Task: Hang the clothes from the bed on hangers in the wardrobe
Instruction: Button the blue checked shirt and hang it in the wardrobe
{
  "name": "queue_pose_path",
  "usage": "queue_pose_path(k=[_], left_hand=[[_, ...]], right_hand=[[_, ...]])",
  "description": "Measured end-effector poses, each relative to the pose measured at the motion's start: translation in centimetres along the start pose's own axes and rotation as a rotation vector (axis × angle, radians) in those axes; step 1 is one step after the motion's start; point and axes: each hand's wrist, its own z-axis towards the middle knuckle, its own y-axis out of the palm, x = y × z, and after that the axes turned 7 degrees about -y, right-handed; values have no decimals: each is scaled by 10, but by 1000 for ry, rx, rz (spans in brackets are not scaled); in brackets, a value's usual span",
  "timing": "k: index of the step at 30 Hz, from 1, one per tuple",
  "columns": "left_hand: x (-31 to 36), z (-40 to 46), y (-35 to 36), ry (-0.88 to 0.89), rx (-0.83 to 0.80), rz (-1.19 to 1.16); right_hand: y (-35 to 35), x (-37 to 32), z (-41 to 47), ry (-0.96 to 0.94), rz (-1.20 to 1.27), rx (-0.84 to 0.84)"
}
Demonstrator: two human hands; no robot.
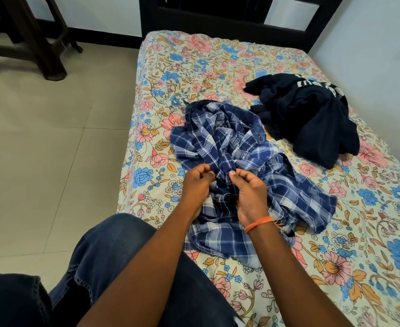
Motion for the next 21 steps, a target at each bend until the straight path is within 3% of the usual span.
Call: queue_pose_path(k=[7,13,19,21], left_hand=[[-5,3,0,121,-2,255],[-2,-7,0,129,59,248],[5,-34,-7,520,320,726],[4,-38,-9,640,417,897]], right_hand=[[5,6,-2,-19,-71,-18],[5,8,-8,-122,-218,-12],[9,7,-36,-705,-562,89],[9,10,-43,-820,-632,79]])
